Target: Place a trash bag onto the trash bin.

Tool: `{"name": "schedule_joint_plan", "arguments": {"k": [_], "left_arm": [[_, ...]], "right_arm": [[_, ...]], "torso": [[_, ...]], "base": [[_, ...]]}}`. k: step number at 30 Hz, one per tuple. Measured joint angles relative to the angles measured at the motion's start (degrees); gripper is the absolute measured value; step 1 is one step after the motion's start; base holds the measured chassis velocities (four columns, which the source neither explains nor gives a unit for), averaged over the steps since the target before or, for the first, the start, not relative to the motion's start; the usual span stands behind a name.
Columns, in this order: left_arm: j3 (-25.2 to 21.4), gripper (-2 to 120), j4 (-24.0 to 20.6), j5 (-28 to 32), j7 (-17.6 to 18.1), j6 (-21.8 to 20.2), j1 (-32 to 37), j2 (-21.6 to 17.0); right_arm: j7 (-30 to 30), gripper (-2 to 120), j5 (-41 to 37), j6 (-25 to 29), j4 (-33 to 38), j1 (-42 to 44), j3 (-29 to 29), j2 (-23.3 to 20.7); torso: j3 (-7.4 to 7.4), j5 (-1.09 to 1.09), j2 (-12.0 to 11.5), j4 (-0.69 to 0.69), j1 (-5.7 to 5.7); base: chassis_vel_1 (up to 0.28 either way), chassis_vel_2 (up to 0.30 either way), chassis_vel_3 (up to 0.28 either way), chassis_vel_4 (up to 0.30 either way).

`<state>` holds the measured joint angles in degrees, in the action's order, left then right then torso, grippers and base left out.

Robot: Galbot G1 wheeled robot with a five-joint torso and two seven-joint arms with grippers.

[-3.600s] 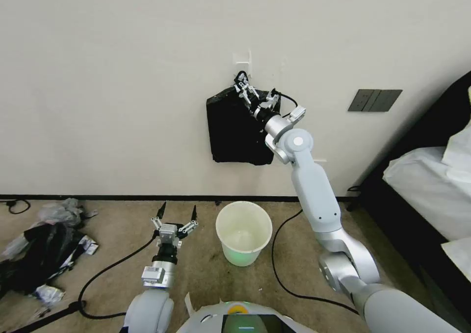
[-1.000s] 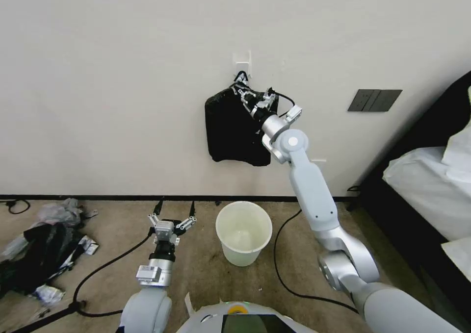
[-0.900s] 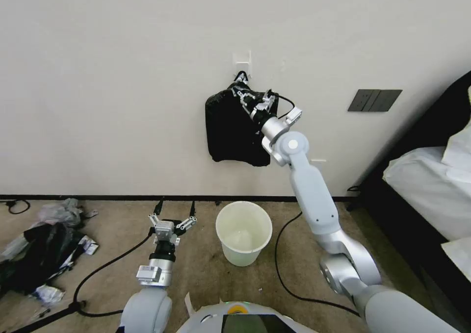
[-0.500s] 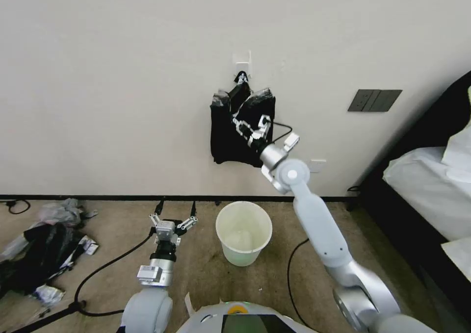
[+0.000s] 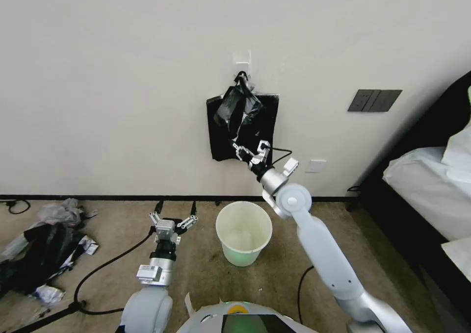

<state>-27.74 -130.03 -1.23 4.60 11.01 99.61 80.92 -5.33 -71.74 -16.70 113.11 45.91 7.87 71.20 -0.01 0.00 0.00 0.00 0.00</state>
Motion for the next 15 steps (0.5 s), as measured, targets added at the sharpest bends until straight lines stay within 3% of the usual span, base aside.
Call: {"name": "schedule_joint_plan", "arguments": {"k": [15], "left_arm": [[1.42,100,-0.13,-0.34,-0.03,-0.22,-0.3,-0.27]], "right_arm": [[1.22,0,10.27,2.36,8.98,14.56,0.04,-4.08]], "torso": [[0.0,0.0,0.0,0.0,0.0]], "base": [[0.0,0.0,0.0,0.0]]}}
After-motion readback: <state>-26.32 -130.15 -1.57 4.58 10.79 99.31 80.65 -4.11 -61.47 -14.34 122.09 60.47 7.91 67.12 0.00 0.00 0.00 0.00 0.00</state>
